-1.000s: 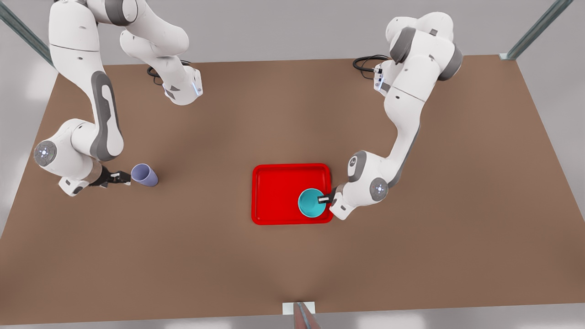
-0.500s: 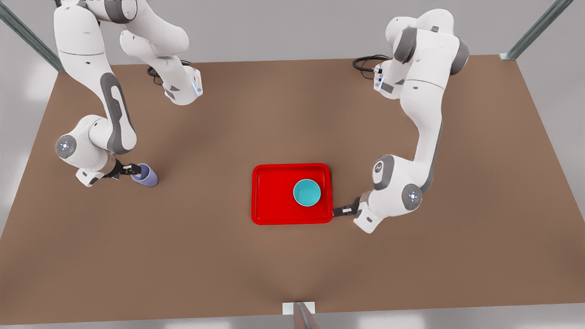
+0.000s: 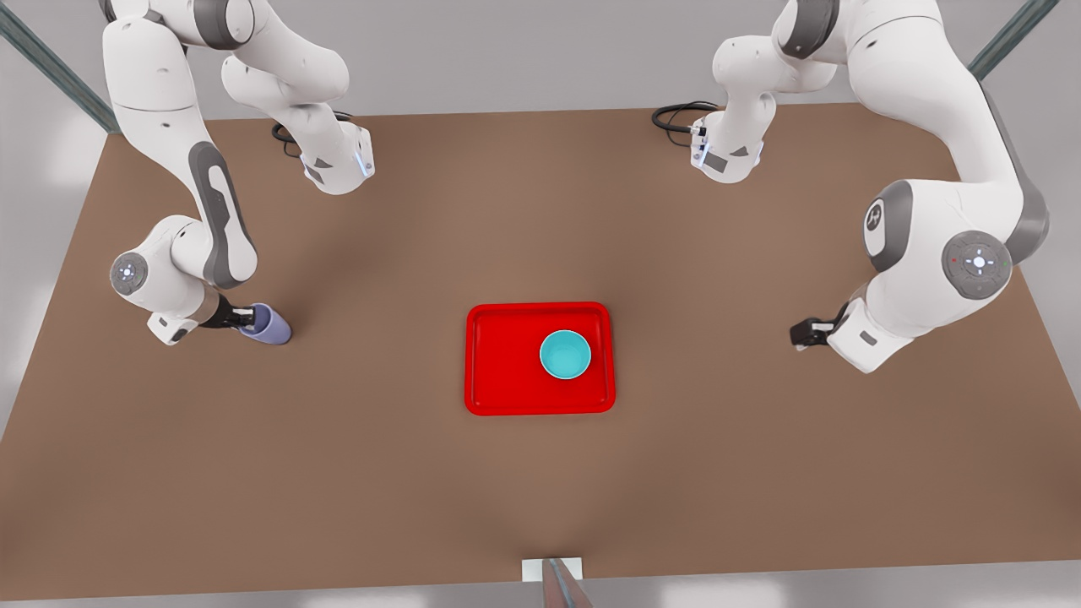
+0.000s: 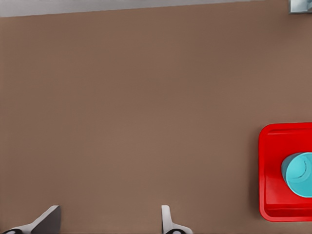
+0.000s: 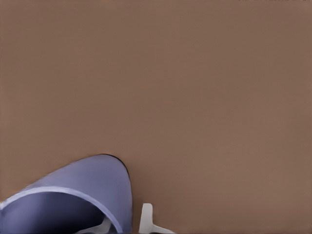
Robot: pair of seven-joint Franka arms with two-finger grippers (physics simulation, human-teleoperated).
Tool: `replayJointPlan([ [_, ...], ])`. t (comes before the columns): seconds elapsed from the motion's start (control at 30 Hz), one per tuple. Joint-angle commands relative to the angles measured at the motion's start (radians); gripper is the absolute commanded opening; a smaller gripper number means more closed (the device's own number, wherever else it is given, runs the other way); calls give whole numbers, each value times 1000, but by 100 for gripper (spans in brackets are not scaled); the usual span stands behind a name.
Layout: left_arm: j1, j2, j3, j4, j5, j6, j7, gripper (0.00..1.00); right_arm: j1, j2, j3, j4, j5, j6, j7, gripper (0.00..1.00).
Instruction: Place the bowl on the tray with the left arm and the cup on the tray with the right arm
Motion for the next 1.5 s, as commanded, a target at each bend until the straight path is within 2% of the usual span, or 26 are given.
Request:
replayJointPlan([
  [0.0, -1, 0, 0, 0, 24, 0, -1, 100, 0, 0, 0, 0, 0, 0, 0, 21],
  [0.37, -6, -9, 1, 2, 24, -26, -2, 100, 5, -24, 8, 9, 0, -20, -5, 21],
  [0.6, -4, -9, 9, 2, 24, -32, 4, 100, 179, -54, 12, 120, 46, -144, 112, 21],
  [0.73, -4, -9, 11, 0, 24, -32, 5, 100, 202, -52, 83, 155, 46, -144, 265, 21],
  [1.07, -1, -8, 15, 0, 24, -32, 5, 100, 207, -37, 425, 275, 43, -153, 839, 21],
  [1.23, 4, -6, 17, 0, 24, -34, 7, 100, 265, 46, 491, 370, 22, -146, 1055, 21],
  [1.47, 2, -3, 17, -2, 23, -34, 7, 100, 403, 180, 492, 465, -80, -80, 1356, 21],
])
